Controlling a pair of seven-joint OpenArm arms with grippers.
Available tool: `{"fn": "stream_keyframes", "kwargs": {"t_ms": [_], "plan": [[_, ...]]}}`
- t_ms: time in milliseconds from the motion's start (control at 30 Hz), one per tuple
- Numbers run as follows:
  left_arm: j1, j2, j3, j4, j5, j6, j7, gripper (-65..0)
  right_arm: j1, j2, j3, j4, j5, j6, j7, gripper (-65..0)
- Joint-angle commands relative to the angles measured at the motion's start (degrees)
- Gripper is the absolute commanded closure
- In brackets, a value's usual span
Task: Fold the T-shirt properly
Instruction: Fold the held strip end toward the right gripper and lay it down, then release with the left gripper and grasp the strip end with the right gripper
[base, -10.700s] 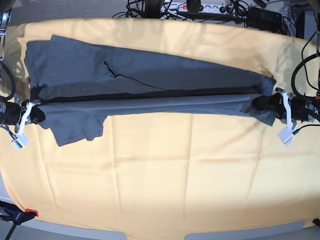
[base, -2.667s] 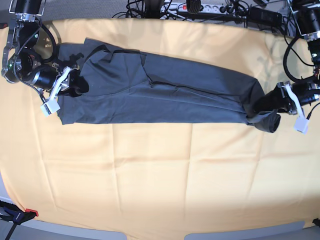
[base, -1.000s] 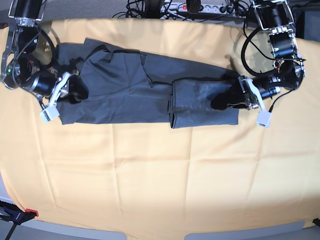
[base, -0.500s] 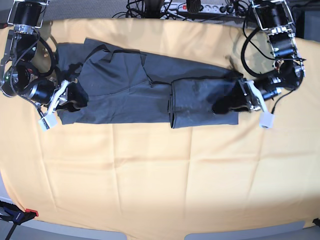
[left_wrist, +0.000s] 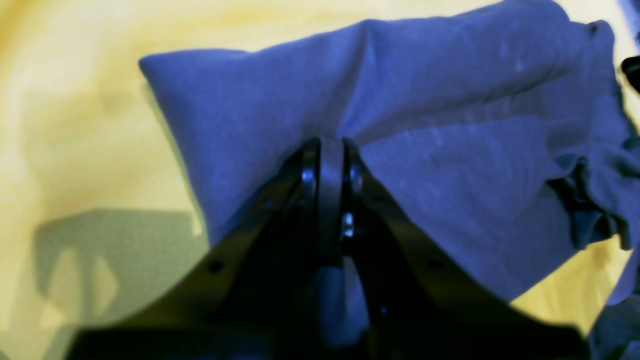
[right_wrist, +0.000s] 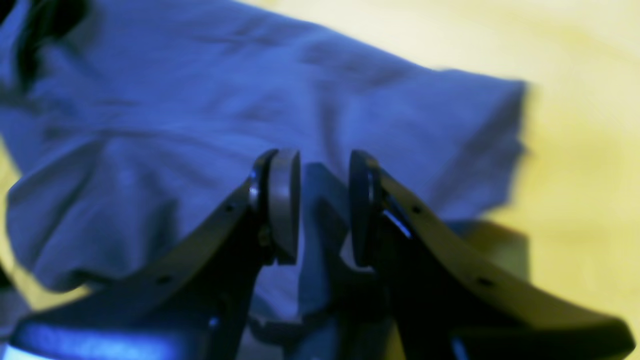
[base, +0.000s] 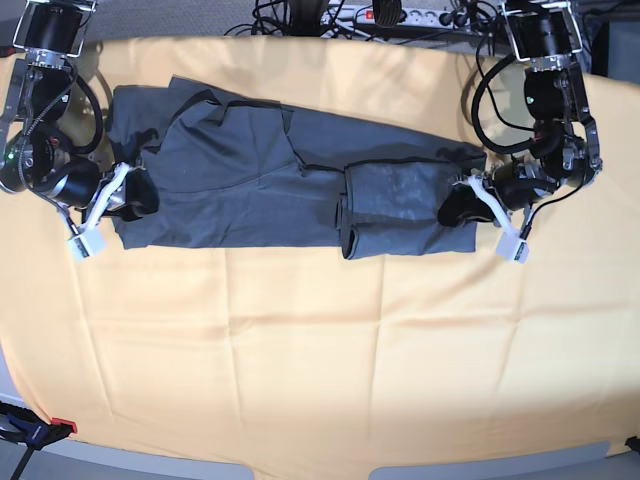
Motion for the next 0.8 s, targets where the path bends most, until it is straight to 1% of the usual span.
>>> {"fn": "stream_keyframes", "kwargs": {"t_ms": [0,67,133,167,233,300,333,433,533,567,633,700,767], "plan": [[-0.1,-0.8,0.7,0.1,3.5,0.9,1.7,0.0,0.8,1.0,1.3,1.0,0.4,-0.3,1.2,-19.8],[-0.2,-0.9,1.7,0.1,3.8,0.9,1.6,0.0,0.8,1.0,3.6,1.0,-0.9,-0.9,0.7,-19.8],[-0.2,-0.9,2.0,0.1,3.8,0.9,1.7,0.0,0.7,1.0,6.1,1.0,-2.1,-2.2,-0.8,-19.9],[-0.2,-0.9,2.0,0.1,3.8,0.9,1.6,0.0,0.7,1.0,7.3,1.0,-2.3,-3.2,-2.4,-21.6],[-0.2,-0.9,2.0,0.1,3.7,0.9,1.6,0.0,0.2,0.9,9.2,1.0,-1.9,-4.5,-5.3,-29.0],[-0.1,-0.9,2.0,0.1,3.3,0.9,1.7,0.0,-1.9,0.8,9.8,0.9,-1.5,-5.1,-4.6,-36.6],[-0.2,-0.9,2.0,0.1,3.3,0.9,1.7,0.0,-3.3,0.8,9.7,0.8,-1.6,-5.7,-3.3,-38.9],[-0.3,-1.0,2.0,0.1,3.3,0.9,1.7,0.0,-7.0,-0.2,9.7,-0.2,-1.0,-6.9,-0.1,-40.5],[-0.5,-1.1,2.0,0.1,2.5,0.9,1.7,0.0,-9.3,-1.3,9.7,-0.6,3.0,-6.7,0.5,-40.5],[-0.4,-1.1,2.0,0.1,2.4,0.9,1.7,0.0,-9.9,-1.6,9.7,-0.6,4.7,-6.1,0.5,-40.5],[-0.4,-1.1,2.0,0.1,2.5,0.9,1.7,0.0,-10.5,-2.9,9.7,-0.6,7.9,-4.4,0.4,-40.5],[-0.5,-1.1,2.0,0.1,2.4,0.9,1.7,0.0,-10.5,-4.8,9.7,-0.6,10.9,-2.5,-0.4,-40.5],[-0.4,-1.1,2.0,0.1,2.5,0.9,1.7,0.0,-10.5,-6.6,9.7,-0.6,12.1,-0.2,-0.6,-40.5]]}}
